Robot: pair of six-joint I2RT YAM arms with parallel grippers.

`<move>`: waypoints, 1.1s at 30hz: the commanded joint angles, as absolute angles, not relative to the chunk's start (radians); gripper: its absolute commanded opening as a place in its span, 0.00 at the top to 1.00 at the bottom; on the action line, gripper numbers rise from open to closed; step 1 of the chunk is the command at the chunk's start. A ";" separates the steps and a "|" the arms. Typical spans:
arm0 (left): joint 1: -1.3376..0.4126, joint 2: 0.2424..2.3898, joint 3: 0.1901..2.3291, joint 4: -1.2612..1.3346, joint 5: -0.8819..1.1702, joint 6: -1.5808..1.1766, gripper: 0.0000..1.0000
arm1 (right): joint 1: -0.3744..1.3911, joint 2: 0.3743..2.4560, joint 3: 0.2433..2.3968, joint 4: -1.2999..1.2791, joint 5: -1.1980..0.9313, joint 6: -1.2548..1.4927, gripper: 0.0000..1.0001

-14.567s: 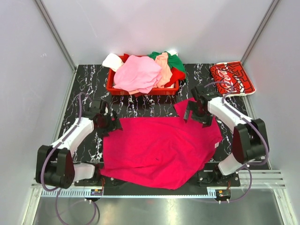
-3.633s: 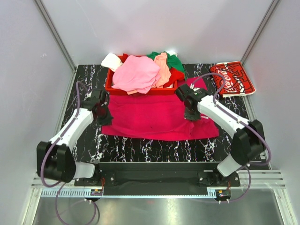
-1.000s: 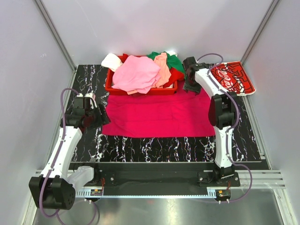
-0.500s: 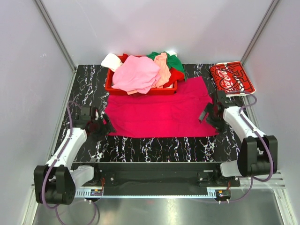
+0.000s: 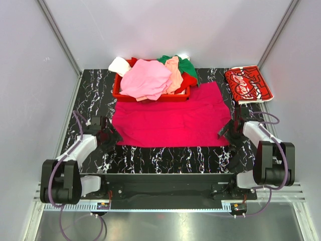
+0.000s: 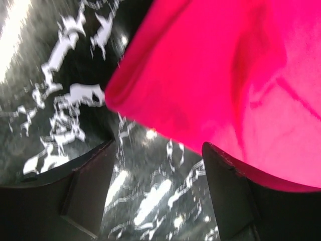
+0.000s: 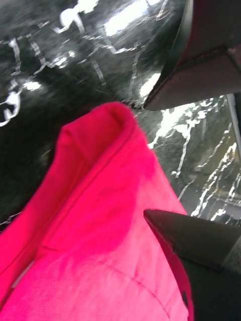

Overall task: Fold and stack the t-shirts
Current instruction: Fold the tshirt

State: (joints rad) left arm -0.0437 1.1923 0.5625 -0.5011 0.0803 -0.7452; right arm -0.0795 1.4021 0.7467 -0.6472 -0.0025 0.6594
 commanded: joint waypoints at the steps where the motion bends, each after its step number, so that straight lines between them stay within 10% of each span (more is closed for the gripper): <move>1: -0.043 1.247 0.552 -0.382 0.012 -0.775 0.29 | -0.087 1.445 0.741 -0.565 0.023 0.683 0.19; 7: -0.041 1.365 0.617 -0.325 0.003 -0.755 0.64 | -0.097 1.542 0.776 -0.494 0.067 0.680 0.39; 11: -0.041 1.368 0.660 -0.363 0.005 -0.729 1.00 | -0.098 1.581 0.847 -0.535 0.084 0.657 0.77; 13: -0.041 1.324 0.676 -0.402 0.005 -0.730 1.00 | -0.098 1.545 0.850 -0.564 0.089 0.661 0.99; 33: -0.020 0.674 0.716 -0.992 0.104 -0.723 1.00 | -0.100 0.896 0.911 -1.052 0.222 0.807 1.00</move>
